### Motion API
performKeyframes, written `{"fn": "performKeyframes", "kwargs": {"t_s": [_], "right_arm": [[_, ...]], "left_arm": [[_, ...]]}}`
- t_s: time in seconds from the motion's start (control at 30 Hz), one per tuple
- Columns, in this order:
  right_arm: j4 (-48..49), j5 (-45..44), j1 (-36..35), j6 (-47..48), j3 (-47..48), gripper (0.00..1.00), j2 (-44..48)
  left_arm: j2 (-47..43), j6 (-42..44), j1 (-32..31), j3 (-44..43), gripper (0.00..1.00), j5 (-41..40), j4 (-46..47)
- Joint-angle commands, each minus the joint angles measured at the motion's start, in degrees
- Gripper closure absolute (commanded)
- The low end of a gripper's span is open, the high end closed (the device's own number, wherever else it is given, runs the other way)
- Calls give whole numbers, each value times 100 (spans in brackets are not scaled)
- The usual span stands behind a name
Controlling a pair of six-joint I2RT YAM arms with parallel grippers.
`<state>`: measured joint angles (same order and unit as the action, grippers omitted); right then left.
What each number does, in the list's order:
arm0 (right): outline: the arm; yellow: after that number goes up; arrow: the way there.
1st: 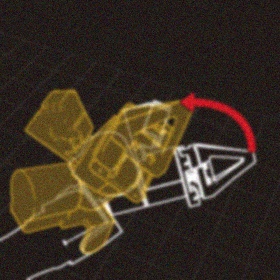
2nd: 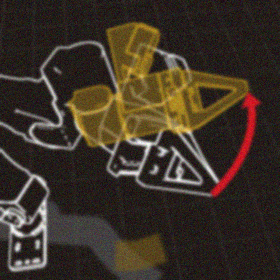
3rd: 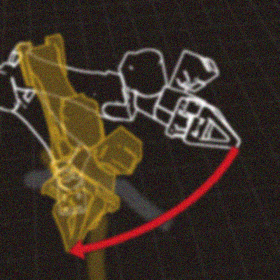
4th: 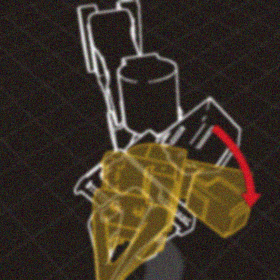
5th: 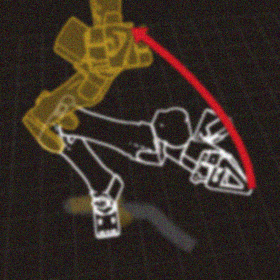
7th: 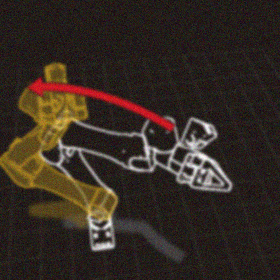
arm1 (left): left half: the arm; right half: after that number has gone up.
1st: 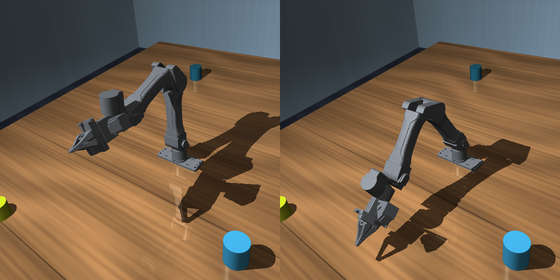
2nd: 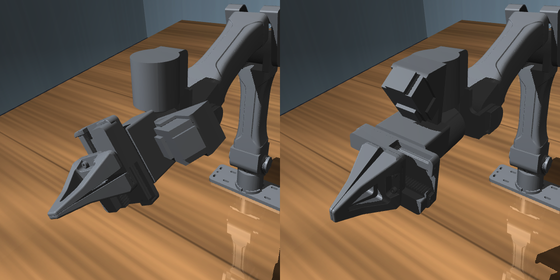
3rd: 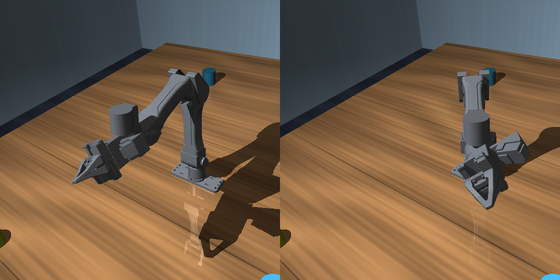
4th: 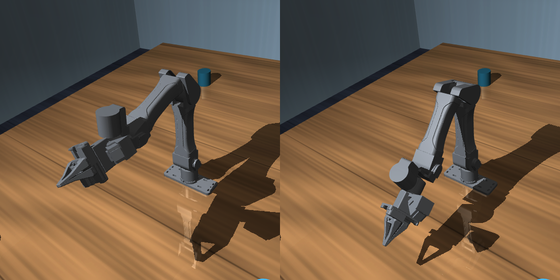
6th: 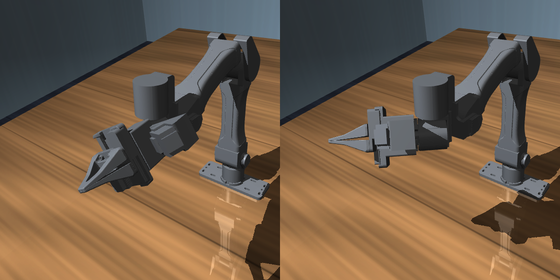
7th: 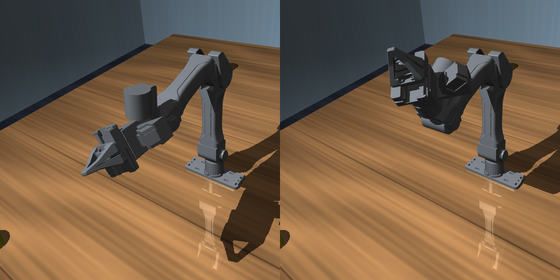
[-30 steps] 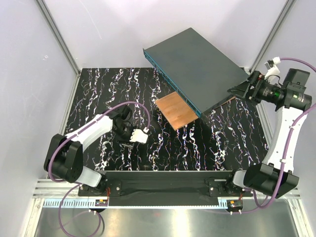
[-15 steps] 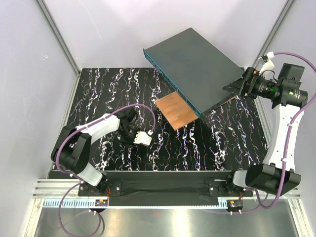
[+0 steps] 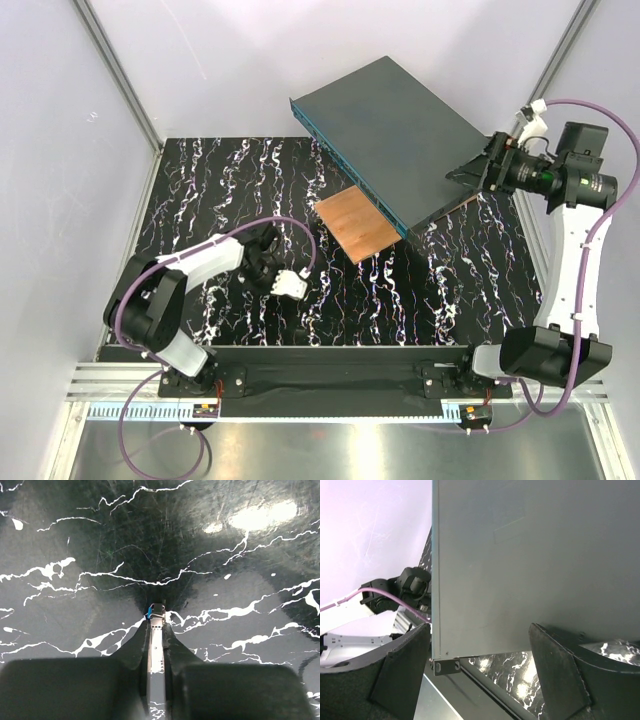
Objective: Insert the plug into the switch port
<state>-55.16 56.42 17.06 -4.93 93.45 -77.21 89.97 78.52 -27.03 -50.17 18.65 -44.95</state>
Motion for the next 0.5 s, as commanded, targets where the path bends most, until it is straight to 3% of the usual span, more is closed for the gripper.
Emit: {"fn": "performKeyframes", "kwargs": {"t_s": [0.0, 0.2, 0.43, 0.47], "right_arm": [[303, -17, -220, -34, 218, 15, -13], [681, 158, -650, -315, 340, 18, -101], [1033, 474, -1670, -588, 630, 21, -496], [1077, 501, -2106, -632, 665, 22, -558]], "left_arm": [[-242, -3, -13, -80, 97, 278, -127], [-2192, 803, -13, -309, 100, 1034, -698], [-4153, 2708, -83, -178, 100, 2324, -1166], [-4581, 2886, -101, -81, 100, 2431, -956]]}}
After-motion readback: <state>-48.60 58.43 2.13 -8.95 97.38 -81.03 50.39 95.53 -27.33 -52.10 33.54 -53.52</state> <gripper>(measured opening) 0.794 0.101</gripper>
